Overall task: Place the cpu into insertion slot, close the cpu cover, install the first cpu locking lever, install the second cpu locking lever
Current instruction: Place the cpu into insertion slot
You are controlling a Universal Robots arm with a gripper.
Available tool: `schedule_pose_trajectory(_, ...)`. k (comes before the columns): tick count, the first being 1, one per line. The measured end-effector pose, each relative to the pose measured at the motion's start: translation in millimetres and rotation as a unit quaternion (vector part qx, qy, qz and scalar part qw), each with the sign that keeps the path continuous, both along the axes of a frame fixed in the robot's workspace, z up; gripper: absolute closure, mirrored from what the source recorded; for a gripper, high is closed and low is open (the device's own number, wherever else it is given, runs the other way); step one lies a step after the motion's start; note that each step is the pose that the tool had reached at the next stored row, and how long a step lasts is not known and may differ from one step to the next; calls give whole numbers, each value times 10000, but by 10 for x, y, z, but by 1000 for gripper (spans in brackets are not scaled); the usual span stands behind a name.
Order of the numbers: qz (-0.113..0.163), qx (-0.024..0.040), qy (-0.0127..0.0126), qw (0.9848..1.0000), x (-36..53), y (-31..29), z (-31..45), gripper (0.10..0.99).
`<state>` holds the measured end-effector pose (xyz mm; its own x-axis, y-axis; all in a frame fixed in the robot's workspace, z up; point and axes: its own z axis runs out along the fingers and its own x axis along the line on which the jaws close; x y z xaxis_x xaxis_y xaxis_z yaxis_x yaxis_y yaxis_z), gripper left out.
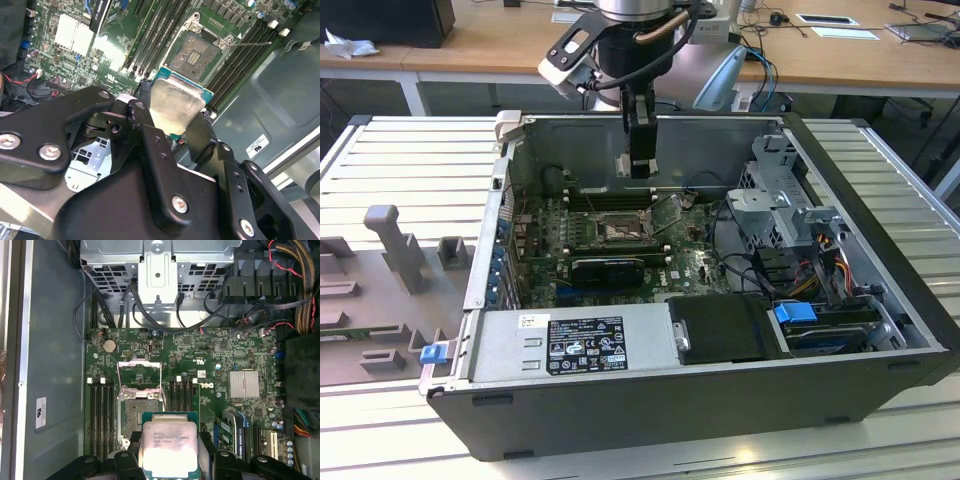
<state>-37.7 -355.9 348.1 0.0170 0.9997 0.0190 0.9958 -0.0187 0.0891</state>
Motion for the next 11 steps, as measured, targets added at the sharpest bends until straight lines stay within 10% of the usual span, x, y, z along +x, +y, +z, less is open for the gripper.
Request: schedule_pose_trajectory(11, -46, -4, 6, 10000, 0, 6, -191, 561)
